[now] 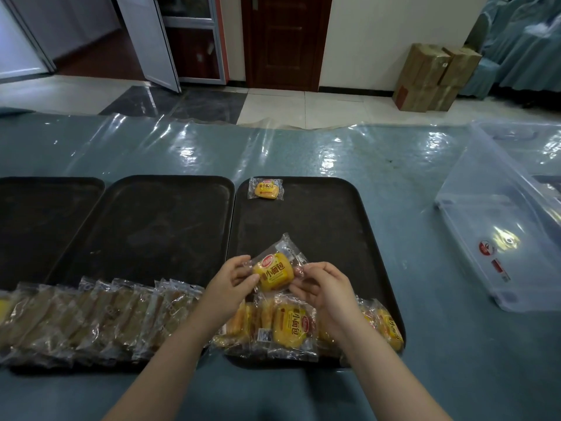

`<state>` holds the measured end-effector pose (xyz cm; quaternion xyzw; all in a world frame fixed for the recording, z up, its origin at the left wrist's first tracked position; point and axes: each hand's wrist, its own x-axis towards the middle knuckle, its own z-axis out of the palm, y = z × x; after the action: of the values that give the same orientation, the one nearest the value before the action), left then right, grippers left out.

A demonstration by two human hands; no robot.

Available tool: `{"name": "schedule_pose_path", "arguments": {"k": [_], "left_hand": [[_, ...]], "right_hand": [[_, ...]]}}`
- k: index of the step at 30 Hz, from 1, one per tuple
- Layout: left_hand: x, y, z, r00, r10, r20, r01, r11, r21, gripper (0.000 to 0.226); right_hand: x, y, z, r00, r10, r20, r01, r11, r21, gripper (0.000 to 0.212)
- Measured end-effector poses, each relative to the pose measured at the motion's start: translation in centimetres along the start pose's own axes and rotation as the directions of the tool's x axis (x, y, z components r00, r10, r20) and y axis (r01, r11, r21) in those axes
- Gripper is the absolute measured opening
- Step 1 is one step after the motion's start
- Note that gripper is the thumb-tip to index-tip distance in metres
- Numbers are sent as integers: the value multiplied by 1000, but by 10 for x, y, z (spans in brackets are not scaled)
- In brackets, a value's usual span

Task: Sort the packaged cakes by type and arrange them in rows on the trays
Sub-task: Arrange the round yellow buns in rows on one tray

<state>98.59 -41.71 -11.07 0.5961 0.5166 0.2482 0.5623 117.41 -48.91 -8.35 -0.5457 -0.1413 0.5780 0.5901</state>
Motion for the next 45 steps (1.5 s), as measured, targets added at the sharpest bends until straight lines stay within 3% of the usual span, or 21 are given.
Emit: {"name": "schedule_pose_path", "arguments": {"k": [7, 12, 22, 24, 27, 29, 32, 34, 38, 45], "left_hand": [[20, 3, 21, 990, -138, -26, 126, 951, -283, 19], [48, 13, 31, 987, -150, -61, 129, 957, -258, 12], [142, 23, 42, 988, -147, 56, 155, 970, -187, 11], [165, 18, 45, 991, -120, 51, 125, 986, -114, 9], [197, 7, 46, 999, -35, 5, 33, 984, 173, 8], [214, -3, 47, 999, 52, 2, -49, 925, 376, 17], [233, -25, 48, 978, 202, 58, -182, 671, 719, 48], [242, -38, 49, 977, 181, 116, -194, 506, 841, 61], [252, -54, 53, 977, 179, 116, -179, 388, 904, 74], [255, -62, 53, 967, 232, 103, -188, 380, 906, 69]], "right_hand": [[20, -6, -7, 998, 33, -52, -27, 994, 104, 4], [43, -13, -14, 993, 72, -93, -57, 987, 151, 9], [117, -22, -23, 965, 160, -206, -83, 938, 338, 26], [137, -25, -26, 959, 179, -220, -96, 935, 341, 26], [166, -30, -30, 948, 196, -253, -108, 940, 323, 26], [187, -33, -33, 938, 199, -286, -109, 948, 300, 26], [218, -39, -35, 924, 186, -335, -100, 961, 258, 27], [237, -45, -34, 917, 177, -358, -93, 966, 240, 27], [272, -55, -30, 899, 168, -405, -85, 973, 216, 26], [320, -63, -12, 903, 140, -406, -58, 976, 208, 29]]}}
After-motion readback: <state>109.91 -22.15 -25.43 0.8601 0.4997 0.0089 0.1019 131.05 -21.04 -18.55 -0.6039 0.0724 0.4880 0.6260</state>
